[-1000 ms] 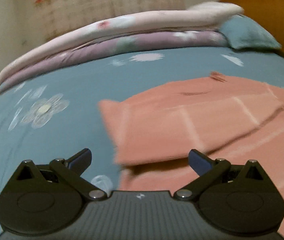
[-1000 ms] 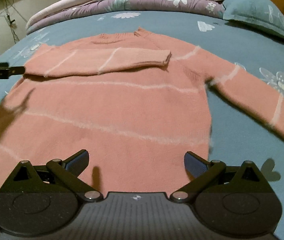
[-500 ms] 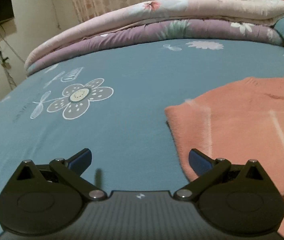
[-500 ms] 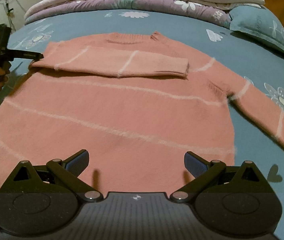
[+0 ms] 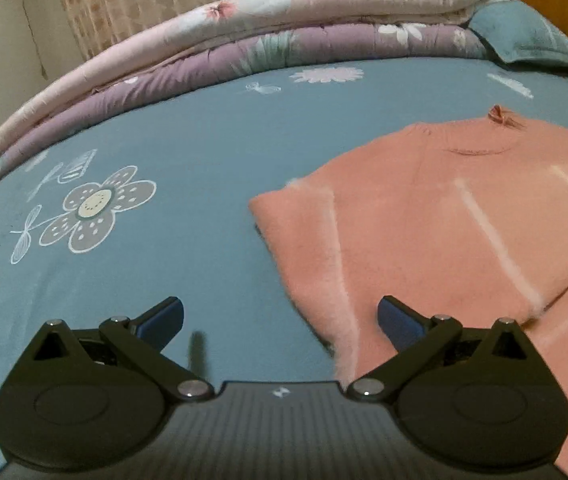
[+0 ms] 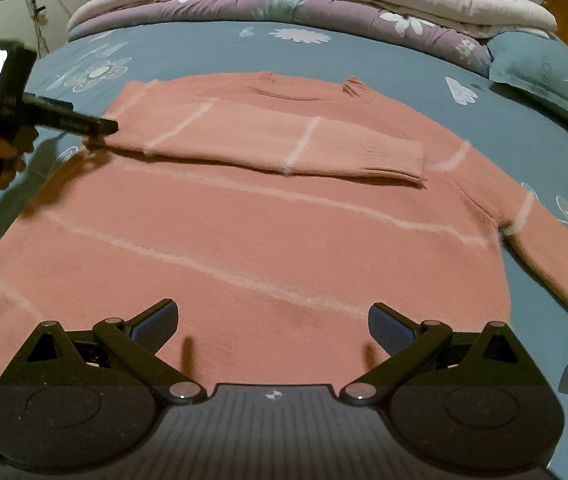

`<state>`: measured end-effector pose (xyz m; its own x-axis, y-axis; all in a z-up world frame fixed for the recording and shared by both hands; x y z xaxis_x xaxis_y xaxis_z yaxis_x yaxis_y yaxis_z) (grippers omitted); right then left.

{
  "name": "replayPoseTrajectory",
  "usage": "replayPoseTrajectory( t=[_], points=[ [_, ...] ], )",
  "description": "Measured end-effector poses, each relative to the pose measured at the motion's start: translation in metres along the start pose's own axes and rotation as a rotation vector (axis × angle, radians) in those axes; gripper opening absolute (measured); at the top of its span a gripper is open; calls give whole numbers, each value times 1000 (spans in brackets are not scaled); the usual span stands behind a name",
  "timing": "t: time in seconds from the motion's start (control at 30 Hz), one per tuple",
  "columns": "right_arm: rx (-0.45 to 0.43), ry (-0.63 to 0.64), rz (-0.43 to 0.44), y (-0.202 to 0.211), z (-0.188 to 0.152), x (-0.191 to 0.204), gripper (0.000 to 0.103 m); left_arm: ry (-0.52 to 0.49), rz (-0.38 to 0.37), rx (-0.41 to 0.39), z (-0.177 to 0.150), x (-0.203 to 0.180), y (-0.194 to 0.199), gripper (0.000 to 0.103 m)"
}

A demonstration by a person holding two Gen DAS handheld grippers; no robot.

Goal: Fold clothes
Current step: 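Withdraw the left gripper from the folded sleeve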

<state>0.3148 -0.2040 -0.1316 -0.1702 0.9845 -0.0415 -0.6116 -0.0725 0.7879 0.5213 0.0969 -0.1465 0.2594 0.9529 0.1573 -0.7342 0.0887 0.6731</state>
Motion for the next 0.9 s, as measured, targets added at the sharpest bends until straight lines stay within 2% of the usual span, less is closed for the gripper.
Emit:
replayPoseTrajectory(
  t=[0.1,0.17,0.3,0.4,0.5,0.57,0.6,0.7,0.8,0.9],
  points=[
    [13,-10,-6,-1,-4,-8,103,17,5,-5,5,5,3,103],
    [18,-30,-2,-3,-6,-15,103,26,5,-15,20,4,5,100],
    [26,-61,18,-11,-8,-21,103,38,-147,-125,51,-20,12,101],
    [44,-60,32,-22,-14,-21,103,30,-240,-122,57,-42,-5,101],
    [48,-76,43,-30,-21,-23,103,56,-198,-40,46,-40,-43,101],
    [39,-68,43,-30,-22,-23,103,146,-193,-12,39,-26,-59,103],
    [37,-67,43,-29,-23,-22,103,195,-193,-13,39,-18,-60,103],
    [30,-68,45,-28,-25,-24,103,240,-163,7,46,-10,-51,100],
    [21,-70,44,-29,-24,-24,103,203,-212,-53,61,-25,-22,101],
    [16,-66,39,-30,-23,-24,103,114,-282,-88,68,-56,-6,102]
  ],
)
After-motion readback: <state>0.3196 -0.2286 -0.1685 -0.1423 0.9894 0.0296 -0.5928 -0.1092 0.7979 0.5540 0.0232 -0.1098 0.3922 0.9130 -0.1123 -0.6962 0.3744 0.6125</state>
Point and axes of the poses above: each gripper's, at about its wrist camera, not at the fingertips, and y roughly against the way its jaws point, x to its left, z to its top, the point moved 10 cm from there along -y, roughly the way its jaws point, and after that the axes turned 3 degrees about -z, right-handed, at the moved point
